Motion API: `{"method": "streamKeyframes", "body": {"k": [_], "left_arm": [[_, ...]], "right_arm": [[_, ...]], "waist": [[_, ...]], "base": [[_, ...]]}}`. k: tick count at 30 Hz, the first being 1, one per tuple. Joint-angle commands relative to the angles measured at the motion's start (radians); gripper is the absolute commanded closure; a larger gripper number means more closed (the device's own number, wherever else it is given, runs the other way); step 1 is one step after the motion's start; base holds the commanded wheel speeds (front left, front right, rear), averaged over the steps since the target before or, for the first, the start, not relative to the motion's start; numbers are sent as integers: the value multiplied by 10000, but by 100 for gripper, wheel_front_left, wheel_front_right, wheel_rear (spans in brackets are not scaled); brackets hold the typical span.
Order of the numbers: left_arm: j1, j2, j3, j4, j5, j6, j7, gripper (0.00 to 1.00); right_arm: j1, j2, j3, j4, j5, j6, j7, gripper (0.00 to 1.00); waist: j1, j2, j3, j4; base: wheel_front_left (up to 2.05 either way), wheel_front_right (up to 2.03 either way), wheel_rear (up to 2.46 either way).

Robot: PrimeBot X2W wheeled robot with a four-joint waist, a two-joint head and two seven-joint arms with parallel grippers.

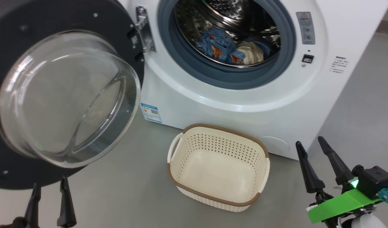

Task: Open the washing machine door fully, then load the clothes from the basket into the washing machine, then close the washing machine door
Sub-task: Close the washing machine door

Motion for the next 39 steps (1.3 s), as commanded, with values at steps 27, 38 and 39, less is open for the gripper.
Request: {"method": "streamKeyframes", "body": {"k": [27,38,39], "left_arm": [[233,-60,880,-735,-174,4,-55,9],[-757,1260,2356,-1942,-2096,4,-55,100],[-926,1493,2482,-1868,-2535,4,-55,100]], "right_arm": [[-313,61,751,-80,227,56,-51,0],[-372,99,747,-112,178,56,-51,0],[-375,109,746,-115,171,56,-51,0]], "waist": [[0,0,-309,622],[0,0,42,666],[0,0,75,672]], "base": [[0,0,0],[0,0,0],[0,0,0]]}}
